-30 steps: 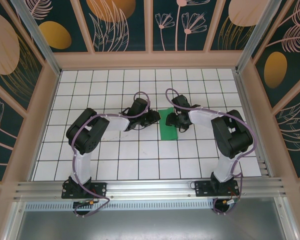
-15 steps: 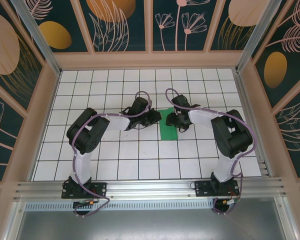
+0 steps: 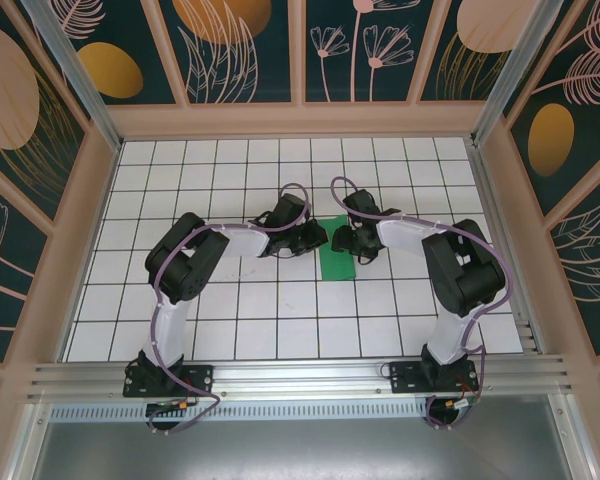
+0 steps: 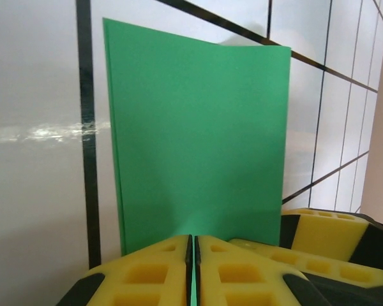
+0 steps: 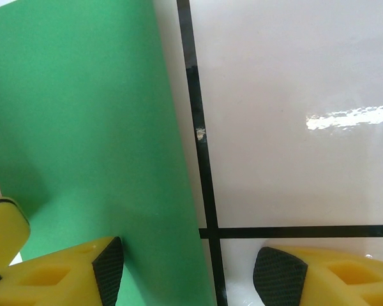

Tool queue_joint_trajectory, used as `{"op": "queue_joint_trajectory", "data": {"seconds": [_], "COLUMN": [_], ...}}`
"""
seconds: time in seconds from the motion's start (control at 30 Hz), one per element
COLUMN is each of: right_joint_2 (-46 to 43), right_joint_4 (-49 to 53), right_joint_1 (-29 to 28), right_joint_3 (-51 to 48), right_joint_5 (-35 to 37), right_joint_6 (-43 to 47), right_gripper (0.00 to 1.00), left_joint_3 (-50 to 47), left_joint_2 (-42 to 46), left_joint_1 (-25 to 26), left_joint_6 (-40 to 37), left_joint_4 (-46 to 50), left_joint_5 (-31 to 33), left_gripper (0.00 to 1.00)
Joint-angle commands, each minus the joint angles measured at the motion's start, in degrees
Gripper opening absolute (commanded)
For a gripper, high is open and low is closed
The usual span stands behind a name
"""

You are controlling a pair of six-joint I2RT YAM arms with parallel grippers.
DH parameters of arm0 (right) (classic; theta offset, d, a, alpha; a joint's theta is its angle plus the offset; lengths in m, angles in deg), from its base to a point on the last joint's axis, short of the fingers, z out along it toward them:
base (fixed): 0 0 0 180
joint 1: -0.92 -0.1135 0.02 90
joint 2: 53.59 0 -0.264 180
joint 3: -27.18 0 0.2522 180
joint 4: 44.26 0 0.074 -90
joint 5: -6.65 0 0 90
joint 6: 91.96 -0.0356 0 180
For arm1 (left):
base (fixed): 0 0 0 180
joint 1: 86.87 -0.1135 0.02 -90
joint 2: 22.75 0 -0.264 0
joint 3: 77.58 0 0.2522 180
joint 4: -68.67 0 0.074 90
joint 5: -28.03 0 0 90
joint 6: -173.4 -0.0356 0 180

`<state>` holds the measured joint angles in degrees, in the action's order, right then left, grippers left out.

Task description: Fold a paper plane with a square sheet of paper (pick it up from the middle)

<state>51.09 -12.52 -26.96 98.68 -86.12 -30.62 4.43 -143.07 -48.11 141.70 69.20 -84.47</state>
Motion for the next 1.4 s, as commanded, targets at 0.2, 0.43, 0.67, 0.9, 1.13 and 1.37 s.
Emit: {"op": "queue_joint_trajectory", "data": {"seconds": [0.2,0.43,0.67,0.9,1.13,1.37], "right_joint_2": [17.20,11.22,-3.20,-10.09,-8.84,-2.03], "right_joint_4": [-6.77,-4.57,2.62,3.03,-3.31,-3.50], "right_joint_1": [-0.91,-0.48,2.43,3.06,2.75,3.41], "right_joint_3": [-6.60,-5.31,1.49,3.52,2.26,5.16], "right_joint_5": [-3.74,-5.66,-6.95,-9.02,-17.39,-19.05], "right_joint_6": [0.36,-0.61,-0.52,0.10,0.71,2.18], "right_gripper": [0.66,0.66,0.67,0.66,0.33,0.07], "left_joint_3": [4.25,4.79,3.38,1.73,1.19,1.09], "left_joint_2": [-3.54,-4.80,-5.64,-5.62,-5.89,-6.72], "left_joint_1": [0.52,0.52,0.45,0.57,0.51,0.52], "left_joint_6": [-2.61,-3.77,-4.68,-4.03,-3.63,-2.38], "left_joint_4": [12.83,18.66,20.10,20.10,20.44,20.79], "left_joint_5": [3.59,7.30,9.27,10.25,11.07,11.69], "left_gripper": [0.13,0.11,0.08,0.07,0.06,0.04]}}
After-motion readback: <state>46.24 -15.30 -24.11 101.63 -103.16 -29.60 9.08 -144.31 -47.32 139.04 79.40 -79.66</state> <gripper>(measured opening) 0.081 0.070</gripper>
